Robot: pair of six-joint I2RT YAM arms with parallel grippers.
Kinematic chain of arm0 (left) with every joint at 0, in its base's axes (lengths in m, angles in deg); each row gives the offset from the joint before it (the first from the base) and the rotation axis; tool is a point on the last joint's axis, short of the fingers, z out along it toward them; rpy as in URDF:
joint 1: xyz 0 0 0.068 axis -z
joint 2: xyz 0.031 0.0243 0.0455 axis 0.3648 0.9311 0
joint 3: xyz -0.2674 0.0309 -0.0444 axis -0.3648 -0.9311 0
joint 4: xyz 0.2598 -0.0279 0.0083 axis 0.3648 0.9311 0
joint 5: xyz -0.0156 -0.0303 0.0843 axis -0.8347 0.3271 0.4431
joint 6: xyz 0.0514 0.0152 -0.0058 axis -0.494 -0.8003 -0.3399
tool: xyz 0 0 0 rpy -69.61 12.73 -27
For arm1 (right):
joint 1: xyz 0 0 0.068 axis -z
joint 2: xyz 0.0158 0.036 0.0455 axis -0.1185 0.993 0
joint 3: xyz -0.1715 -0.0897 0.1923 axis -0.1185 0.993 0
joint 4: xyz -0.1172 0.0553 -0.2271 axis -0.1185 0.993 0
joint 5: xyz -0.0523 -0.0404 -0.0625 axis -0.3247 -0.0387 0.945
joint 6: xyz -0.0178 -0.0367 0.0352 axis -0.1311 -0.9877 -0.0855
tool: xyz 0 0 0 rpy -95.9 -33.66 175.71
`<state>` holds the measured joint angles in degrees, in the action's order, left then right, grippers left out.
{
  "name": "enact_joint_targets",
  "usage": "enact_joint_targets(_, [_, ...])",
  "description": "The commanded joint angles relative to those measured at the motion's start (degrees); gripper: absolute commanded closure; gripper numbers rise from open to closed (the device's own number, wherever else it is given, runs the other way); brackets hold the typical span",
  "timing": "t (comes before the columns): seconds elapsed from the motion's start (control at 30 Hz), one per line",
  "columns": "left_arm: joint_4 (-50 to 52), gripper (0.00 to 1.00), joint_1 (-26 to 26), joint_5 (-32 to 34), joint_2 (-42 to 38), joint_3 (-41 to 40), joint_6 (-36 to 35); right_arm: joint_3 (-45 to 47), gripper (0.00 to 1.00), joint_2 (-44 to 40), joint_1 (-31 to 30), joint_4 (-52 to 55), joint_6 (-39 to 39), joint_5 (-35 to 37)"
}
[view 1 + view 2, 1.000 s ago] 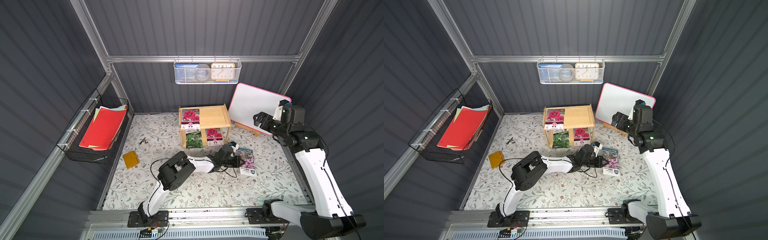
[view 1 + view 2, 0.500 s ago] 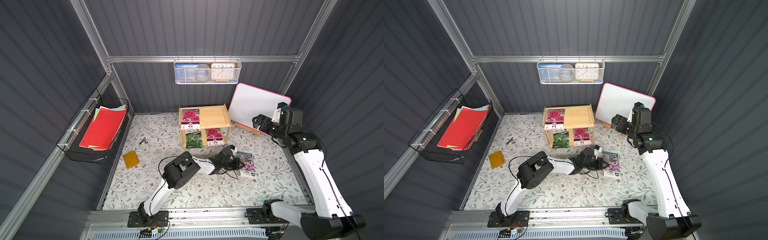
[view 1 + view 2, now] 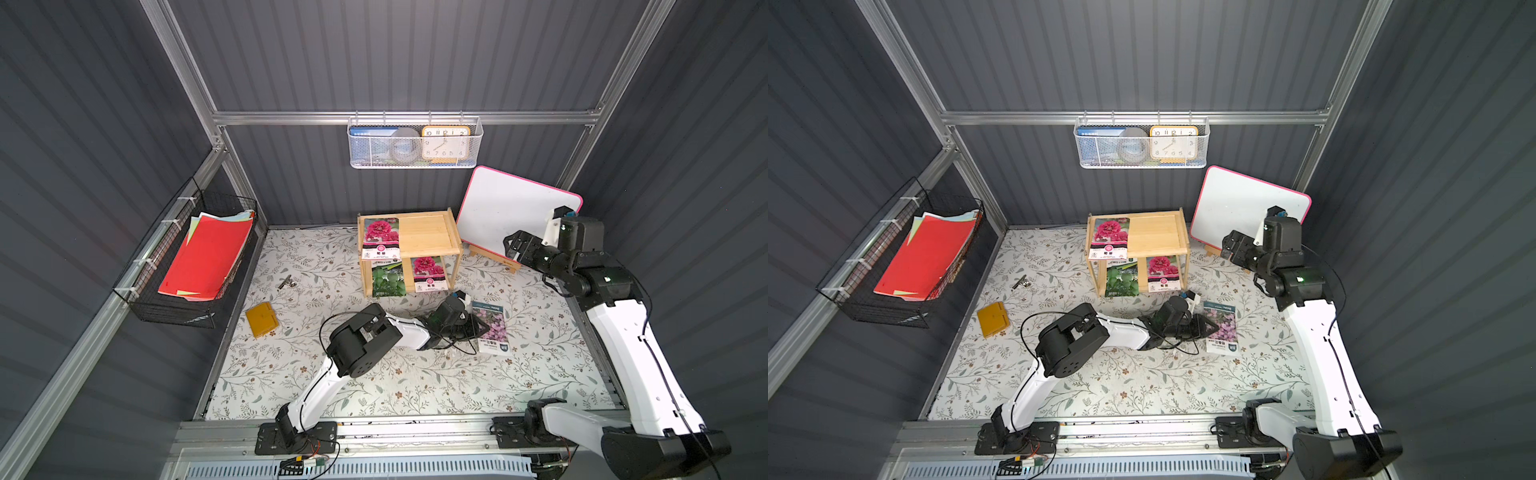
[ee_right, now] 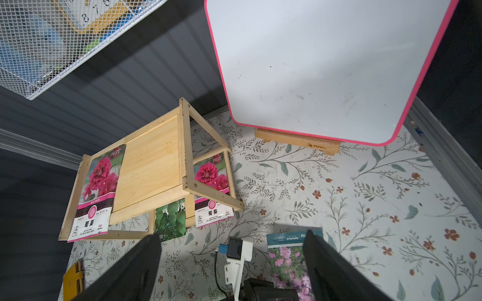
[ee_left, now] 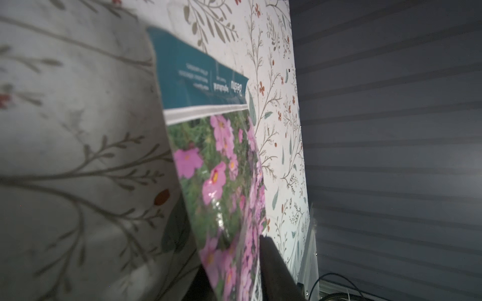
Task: Take the seed bag off the shelf
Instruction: Place the seed packet at the center of the board.
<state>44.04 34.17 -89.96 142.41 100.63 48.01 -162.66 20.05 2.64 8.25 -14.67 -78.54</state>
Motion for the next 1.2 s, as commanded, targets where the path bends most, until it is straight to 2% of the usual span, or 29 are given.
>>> enact_joint_targets(0.0, [3.3,0.73,0.0,0.7,0.5,1.4,-0.3,0.4,0.08,-0.5,0.4,-1.3,-0.2,-0.6])
enact_joint_targets(0.1, [6.6,0.69,0.0,0.7,0.6,3.9,-0.5,0.3,0.08,-0.6,0.4,-1.1,-0.1,-0.6])
enact_joint_targets(0.43, [20.5,0.34,0.0,3.8,-1.4,6.7,-4.5,-0.1,0.08,-1.0,0.4,-0.7,-0.4,-0.8])
enact_joint_targets(0.53, [25.1,0.29,0.0,3.6,-1.8,8.3,-6.3,0.0,0.08,-0.9,0.5,-0.8,-0.4,-1.0])
enact_joint_targets(0.6, [28.0,0.19,0.0,4.1,-2.5,8.6,-7.2,-0.1,0.08,-0.8,0.4,-0.9,-0.3,-1.3])
enact_joint_targets(0.73, [34.1,0.15,0.1,7.1,-4.7,7.9,-9.6,-0.3,0.08,-0.6,0.5,-1.0,-0.1,-1.9])
enact_joint_targets(0.97, [39.1,0.14,0.1,13.7,-9.7,3.8,-12.1,0.8,0.08,-0.9,0.4,-1.8,-0.4,-2.5])
enact_joint_targets(1.07, [38.2,0.14,0.4,18.6,-15.7,-0.7,-13.5,1.4,0.08,-0.7,0.5,-1.8,-0.9,-2.9])
enact_joint_targets(1.17, [37.5,0.13,1.8,27.1,-24.5,-4.0,-18.3,2.5,0.08,-1.0,0.5,-1.8,-1.8,-3.0])
